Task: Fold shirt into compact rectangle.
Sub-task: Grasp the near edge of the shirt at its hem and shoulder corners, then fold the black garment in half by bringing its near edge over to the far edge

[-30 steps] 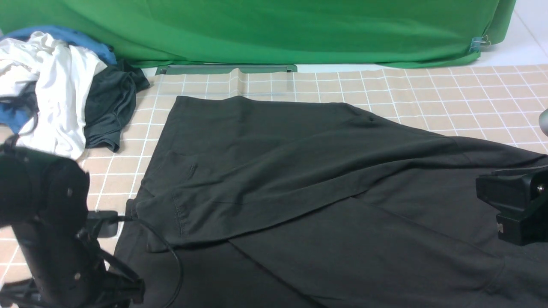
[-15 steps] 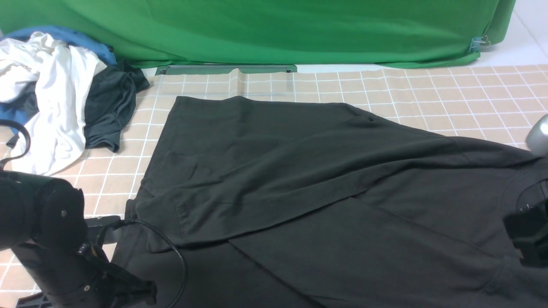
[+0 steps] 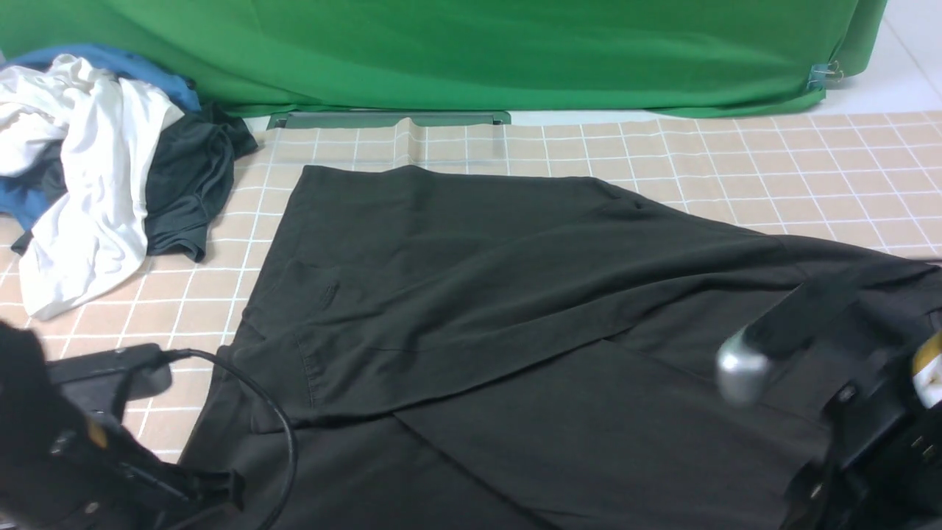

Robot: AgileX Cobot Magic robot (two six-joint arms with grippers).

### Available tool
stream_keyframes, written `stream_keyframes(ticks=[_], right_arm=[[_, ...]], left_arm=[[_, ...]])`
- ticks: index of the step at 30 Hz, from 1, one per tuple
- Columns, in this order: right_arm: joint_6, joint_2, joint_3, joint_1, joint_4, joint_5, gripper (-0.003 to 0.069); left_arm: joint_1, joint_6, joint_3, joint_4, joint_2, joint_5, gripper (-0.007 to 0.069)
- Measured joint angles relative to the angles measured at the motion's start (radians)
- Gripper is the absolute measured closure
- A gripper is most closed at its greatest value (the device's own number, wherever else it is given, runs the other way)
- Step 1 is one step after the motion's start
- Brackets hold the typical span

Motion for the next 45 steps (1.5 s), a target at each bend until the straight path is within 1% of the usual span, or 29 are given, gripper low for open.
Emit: stream_keyframes(ticks=[2, 3, 5, 6, 7, 10, 18, 19, 21, 22, 24, 25, 26, 27, 32, 34, 37, 40, 42, 44, 45], right_arm=[[-0.036, 0.021, 0.062, 0.028, 0.000, -0.081, 0.0113], [-0.054, 0.028, 0.094, 0.038, 0.002, -0.130, 0.0091], [-0.082, 0.038, 0.152, 0.050, 0.002, -0.218, 0.0069], [-0.084, 0.040, 0.157, 0.051, 0.002, -0.227, 0.0069], [-0.100, 0.053, 0.193, 0.054, 0.001, -0.298, 0.0063], [-0.107, 0.090, 0.223, 0.056, -0.011, -0.376, 0.0064], [-0.145, 0.237, 0.234, 0.056, -0.023, -0.486, 0.0074], [-0.149, 0.244, 0.231, 0.056, -0.025, -0.490, 0.0088], [-0.153, 0.252, 0.229, 0.056, -0.038, -0.498, 0.0176], [-0.154, 0.253, 0.229, 0.056, -0.047, -0.504, 0.0239], [-0.155, 0.252, 0.229, 0.056, -0.057, -0.519, 0.0447], [-0.155, 0.247, 0.229, 0.056, -0.057, -0.522, 0.0520], [-0.155, 0.240, 0.229, 0.056, -0.054, -0.520, 0.0563], [-0.155, 0.233, 0.230, 0.056, -0.052, -0.508, 0.0584], [-0.128, 0.139, 0.212, 0.056, -0.089, -0.423, 0.0595], [-0.074, 0.075, 0.172, 0.056, -0.164, -0.354, 0.0595], [-0.057, 0.034, 0.107, 0.045, -0.210, -0.299, 0.0595], [-0.077, 0.033, 0.039, 0.000, -0.219, -0.267, 0.0596], [-0.106, 0.052, -0.019, -0.063, -0.220, -0.260, 0.0596], [-0.121, 0.067, -0.049, -0.099, -0.220, -0.259, 0.0596], [-0.140, 0.102, -0.092, -0.150, -0.219, -0.259, 0.0596]], left_arm=[[0.000, -0.007, 0.000, -0.010, -0.050, 0.023, 0.0587], [0.000, -0.009, 0.001, -0.014, -0.071, 0.032, 0.0587], [0.000, -0.010, 0.001, -0.015, -0.100, 0.045, 0.0587], [0.000, -0.010, 0.001, -0.015, -0.103, 0.047, 0.0587], [0.000, -0.011, 0.001, -0.016, -0.121, 0.050, 0.0587], [0.000, -0.011, 0.001, -0.016, -0.132, 0.050, 0.0587], [0.000, -0.011, 0.002, -0.015, -0.132, 0.033, 0.0587], [0.000, -0.011, 0.002, -0.015, -0.132, 0.032, 0.0587], [0.000, -0.011, 0.002, -0.015, -0.132, 0.027, 0.0587], [0.000, -0.011, 0.002, -0.015, -0.133, 0.023, 0.0587], [0.000, -0.013, 0.002, -0.018, -0.134, 0.013, 0.0587], [0.000, -0.014, 0.002, -0.021, -0.134, 0.009, 0.0587], [0.000, -0.020, 0.002, -0.023, -0.134, 0.008, 0.0587], [0.000, -0.027, 0.002, -0.025, -0.134, 0.007, 0.0587], [0.000, -0.073, -0.061, -0.021, -0.134, -0.019, 0.0587], [0.000, -0.120, -0.138, -0.003, -0.115, -0.048, 0.0587], [0.000, -0.147, -0.234, 0.026, -0.053, -0.061, 0.0587], [0.000, -0.161, -0.338, 0.031, 0.045, -0.084, 0.0587], [0.000, -0.161, -0.430, 0.036, 0.124, -0.103, 0.0587], [0.000, -0.161, -0.475, 0.036, 0.172, -0.115, 0.0587], [0.000, -0.161, -0.561, 0.036, 0.246, -0.128, 0.0587]])
